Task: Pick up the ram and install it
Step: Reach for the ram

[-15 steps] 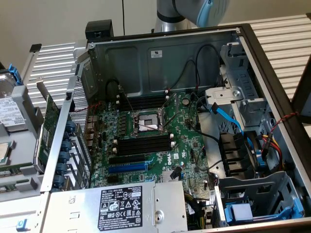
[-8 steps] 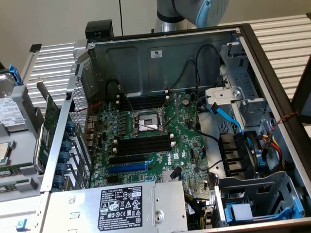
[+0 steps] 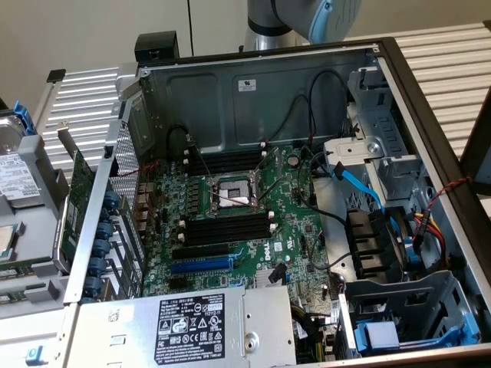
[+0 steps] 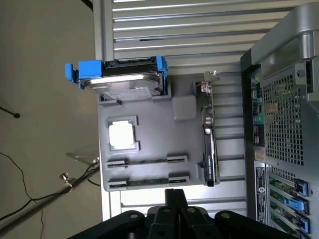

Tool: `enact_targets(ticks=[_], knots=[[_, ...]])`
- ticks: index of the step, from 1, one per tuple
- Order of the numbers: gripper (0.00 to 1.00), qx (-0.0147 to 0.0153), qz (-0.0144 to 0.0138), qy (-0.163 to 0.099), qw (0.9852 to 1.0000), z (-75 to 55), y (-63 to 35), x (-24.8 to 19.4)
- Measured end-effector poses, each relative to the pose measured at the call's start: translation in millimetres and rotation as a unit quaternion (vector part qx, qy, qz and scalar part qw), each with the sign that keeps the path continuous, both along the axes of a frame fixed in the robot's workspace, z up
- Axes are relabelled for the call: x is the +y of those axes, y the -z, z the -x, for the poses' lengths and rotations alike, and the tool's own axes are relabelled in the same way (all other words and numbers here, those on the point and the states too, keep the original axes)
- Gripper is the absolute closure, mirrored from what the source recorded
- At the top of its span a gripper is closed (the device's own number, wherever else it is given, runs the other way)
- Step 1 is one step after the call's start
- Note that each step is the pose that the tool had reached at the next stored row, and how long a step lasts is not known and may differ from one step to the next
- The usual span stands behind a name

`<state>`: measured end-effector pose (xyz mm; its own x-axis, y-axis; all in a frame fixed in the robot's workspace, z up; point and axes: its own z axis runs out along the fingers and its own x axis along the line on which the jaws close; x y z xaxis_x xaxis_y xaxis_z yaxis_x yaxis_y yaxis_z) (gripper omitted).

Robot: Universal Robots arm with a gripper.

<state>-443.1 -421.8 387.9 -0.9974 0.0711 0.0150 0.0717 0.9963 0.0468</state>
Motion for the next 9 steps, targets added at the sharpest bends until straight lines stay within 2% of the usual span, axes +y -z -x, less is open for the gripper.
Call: enact_targets(ticks=[9], knots=[[0.89, 0.0002, 0.0006, 0.000, 1.0000, 4.1, 1.6, 0.6]])
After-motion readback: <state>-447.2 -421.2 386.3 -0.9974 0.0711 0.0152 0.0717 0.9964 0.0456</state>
